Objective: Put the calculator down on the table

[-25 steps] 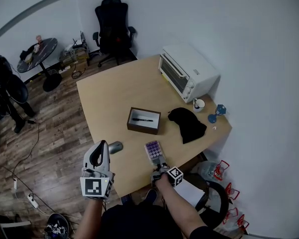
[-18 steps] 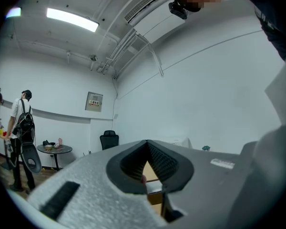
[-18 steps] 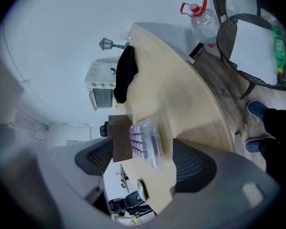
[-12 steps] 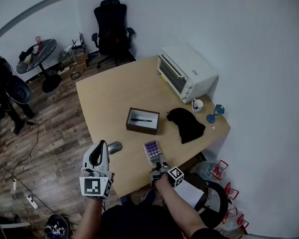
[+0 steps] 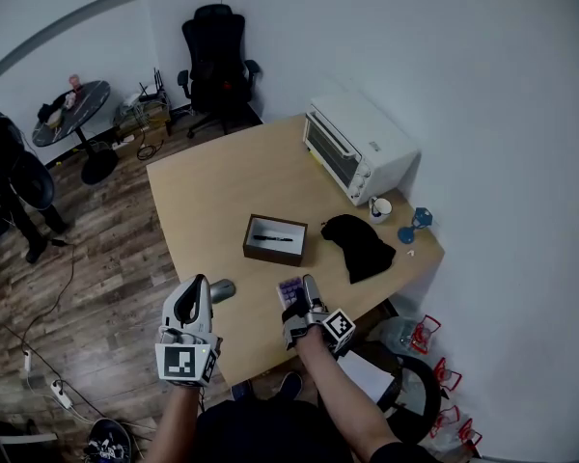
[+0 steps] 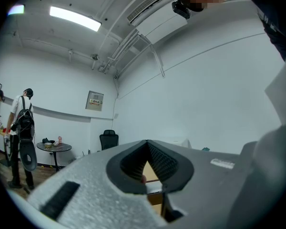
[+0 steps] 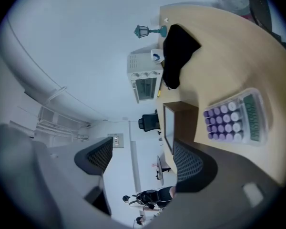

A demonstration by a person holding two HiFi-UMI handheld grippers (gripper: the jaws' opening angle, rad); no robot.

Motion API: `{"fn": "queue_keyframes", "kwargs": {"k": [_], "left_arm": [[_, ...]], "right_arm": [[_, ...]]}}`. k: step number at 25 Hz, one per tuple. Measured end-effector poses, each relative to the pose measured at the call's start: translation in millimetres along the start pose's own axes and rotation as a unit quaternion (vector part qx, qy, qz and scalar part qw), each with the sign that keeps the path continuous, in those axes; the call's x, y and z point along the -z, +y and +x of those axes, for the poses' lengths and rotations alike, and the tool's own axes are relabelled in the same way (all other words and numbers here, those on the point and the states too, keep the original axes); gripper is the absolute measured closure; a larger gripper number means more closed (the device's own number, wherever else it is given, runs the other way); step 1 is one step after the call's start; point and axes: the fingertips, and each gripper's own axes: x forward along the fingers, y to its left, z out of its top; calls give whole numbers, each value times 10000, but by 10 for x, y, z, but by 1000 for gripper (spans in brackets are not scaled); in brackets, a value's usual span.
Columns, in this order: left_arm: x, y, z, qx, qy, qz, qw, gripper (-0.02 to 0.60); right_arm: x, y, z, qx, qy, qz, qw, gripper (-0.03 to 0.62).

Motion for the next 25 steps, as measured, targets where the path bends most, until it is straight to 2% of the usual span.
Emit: {"fn": "queue_keyframes", "kwargs": {"k": [5,9,14,16,17,18,19,22,25], "left_arm": [[12,-16,8,9,12,27,10000,586],[-1,-31,30,23,5,40,10000,586],[24,-18,30,-14,46,134,9999,586],[44,-13,37,-16,67,119,9999,586],[50,-11,41,-16,65,114,9999,586],[54,-8,45,-16,58,109,9999,586],[55,-4,50,-16,52,102,9999,586],[63,17,68,-19,60,68,10000,586],[76,31,75,-51,63,26,10000,586]], "right_arm": [[98,457,73,-643,205,-186,9975,183],[140,686,70,-886,281,-411,9948,185],[180,862,43,-941,428,-1201,9874,191],[191,931,33,-881,512,-1719,9798,191],[216,991,28,-876,591,-2097,9720,191],[252,1068,24,-887,689,-2593,9592,191],[292,1143,18,-875,790,-3184,9406,189],[422,1323,5,-676,1010,-4918,8622,189],[528,1426,3,-476,1101,-6071,7855,189]]}}
